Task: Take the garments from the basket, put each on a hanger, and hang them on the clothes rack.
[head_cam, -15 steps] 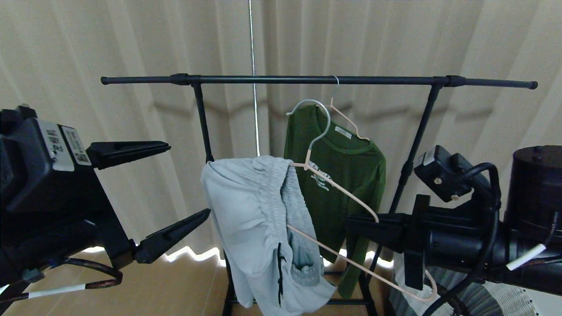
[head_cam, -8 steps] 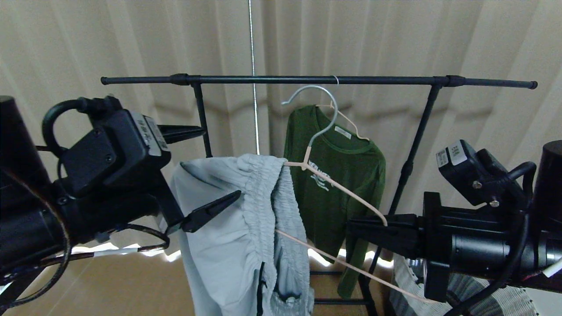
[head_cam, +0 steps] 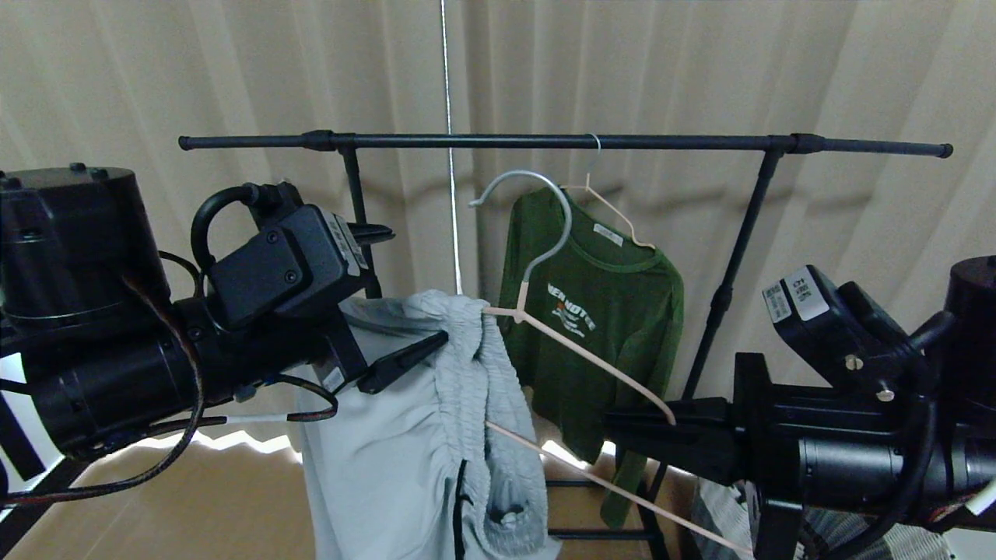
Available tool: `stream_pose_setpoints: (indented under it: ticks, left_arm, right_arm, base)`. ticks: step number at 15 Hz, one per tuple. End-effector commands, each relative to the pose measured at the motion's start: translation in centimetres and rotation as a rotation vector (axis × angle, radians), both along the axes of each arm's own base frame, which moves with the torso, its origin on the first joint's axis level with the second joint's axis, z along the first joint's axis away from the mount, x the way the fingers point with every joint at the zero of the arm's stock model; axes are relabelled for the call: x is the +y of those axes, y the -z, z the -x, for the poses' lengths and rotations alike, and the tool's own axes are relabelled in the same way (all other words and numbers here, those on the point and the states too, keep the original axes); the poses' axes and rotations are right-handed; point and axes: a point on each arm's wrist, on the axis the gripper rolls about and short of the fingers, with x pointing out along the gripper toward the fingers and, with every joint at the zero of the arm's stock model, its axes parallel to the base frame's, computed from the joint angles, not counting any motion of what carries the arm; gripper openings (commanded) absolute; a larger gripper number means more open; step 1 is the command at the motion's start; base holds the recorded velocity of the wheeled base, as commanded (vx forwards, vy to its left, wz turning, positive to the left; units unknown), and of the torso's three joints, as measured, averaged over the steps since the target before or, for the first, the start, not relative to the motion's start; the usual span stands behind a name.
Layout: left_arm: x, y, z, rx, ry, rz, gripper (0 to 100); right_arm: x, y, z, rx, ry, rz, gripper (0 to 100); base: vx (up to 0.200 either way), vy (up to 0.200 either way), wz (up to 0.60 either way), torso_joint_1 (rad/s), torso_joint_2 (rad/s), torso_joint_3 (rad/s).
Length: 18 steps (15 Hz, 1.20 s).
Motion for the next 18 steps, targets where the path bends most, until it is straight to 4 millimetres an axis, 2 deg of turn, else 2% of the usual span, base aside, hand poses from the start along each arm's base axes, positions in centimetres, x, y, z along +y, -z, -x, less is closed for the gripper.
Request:
stream_pose_setpoints:
  ticks: [1, 2, 13, 14, 18]
  left_arm:
    - [-0.07, 0.15, -0.12, 0.005, 0.0, -0.003, 100]
    - [-0.06, 0.2, -0.11, 0.006, 0.0, -0.004, 0]
    - [-0.16, 0.51, -0.27, 0.017, 0.0, -0.01, 0]
    - [-0.16, 0.51, -0.27, 0.017, -0.001, -0.01, 0]
    - [-0.04, 0.63, -0.26, 0.019, -0.013, -0.013, 0]
  right_arm:
    - [0.1, 0.11, 0.02, 0.001, -0.009, 0.003, 0]
    - [0.1, 0.09, 0.01, -0.001, -0.009, 0.002, 0]
    - [-0.15, -0.02, 0.25, -0.006, -0.007, -0.003, 0]
    - [-0.26, -0.04, 0.36, -0.006, -0.006, 0.0, 100]
    - [-0.36, 0.02, 0.4, -0.008, 0.005, 0.004, 100]
  base:
    - [0.0, 0.0, 0.0, 0.0, 0.0, 0.0]
    - [0.0, 0.0, 0.0, 0.0, 0.0, 0.0]
    - [0.0, 0.0, 0.0, 0.0, 0.0, 0.0]
    - [0.0, 0.0, 0.0, 0.0, 0.0, 0.0]
    - [0.0, 0.0, 0.0, 0.0, 0.0, 0.0]
